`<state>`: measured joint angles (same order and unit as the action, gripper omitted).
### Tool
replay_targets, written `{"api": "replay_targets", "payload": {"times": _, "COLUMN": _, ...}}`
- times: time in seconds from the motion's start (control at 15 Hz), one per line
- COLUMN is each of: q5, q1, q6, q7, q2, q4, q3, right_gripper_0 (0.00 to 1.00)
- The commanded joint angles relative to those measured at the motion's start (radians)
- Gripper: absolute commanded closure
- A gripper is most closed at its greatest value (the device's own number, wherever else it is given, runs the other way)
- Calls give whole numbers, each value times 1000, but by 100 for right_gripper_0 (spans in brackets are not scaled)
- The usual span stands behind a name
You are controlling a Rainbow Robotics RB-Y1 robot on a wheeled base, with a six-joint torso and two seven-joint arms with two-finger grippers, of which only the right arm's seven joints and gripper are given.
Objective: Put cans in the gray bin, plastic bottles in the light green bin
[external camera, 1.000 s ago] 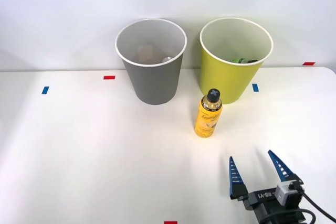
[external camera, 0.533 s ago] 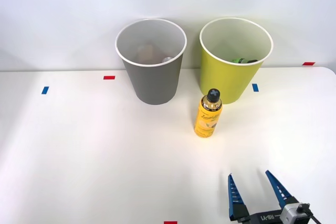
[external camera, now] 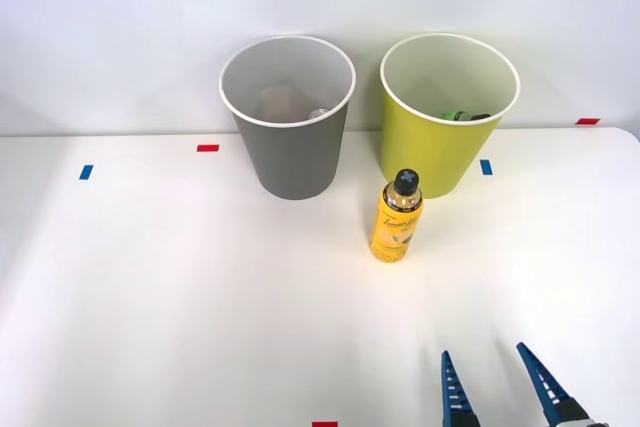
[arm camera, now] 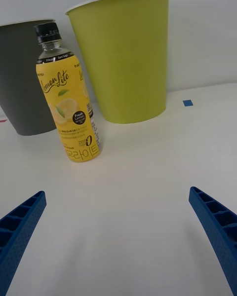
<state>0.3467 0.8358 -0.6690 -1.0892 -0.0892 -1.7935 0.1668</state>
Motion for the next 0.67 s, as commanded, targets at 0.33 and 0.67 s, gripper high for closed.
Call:
{"api": "replay_targets", "payload": {"times": 0.33, "q5": -5, "q1": 11, "q6": -7, "q7": -8, "q2": 3, "q4": 0, "q3": -12, "right_gripper_0": 0}}
{"api": "replay_targets", "payload": {"times": 0.67, "q5": -5, "q1": 11, "q6": -7, "q7": -8, "q2": 3, "q4": 0, "q3": -12, "right_gripper_0": 0}}
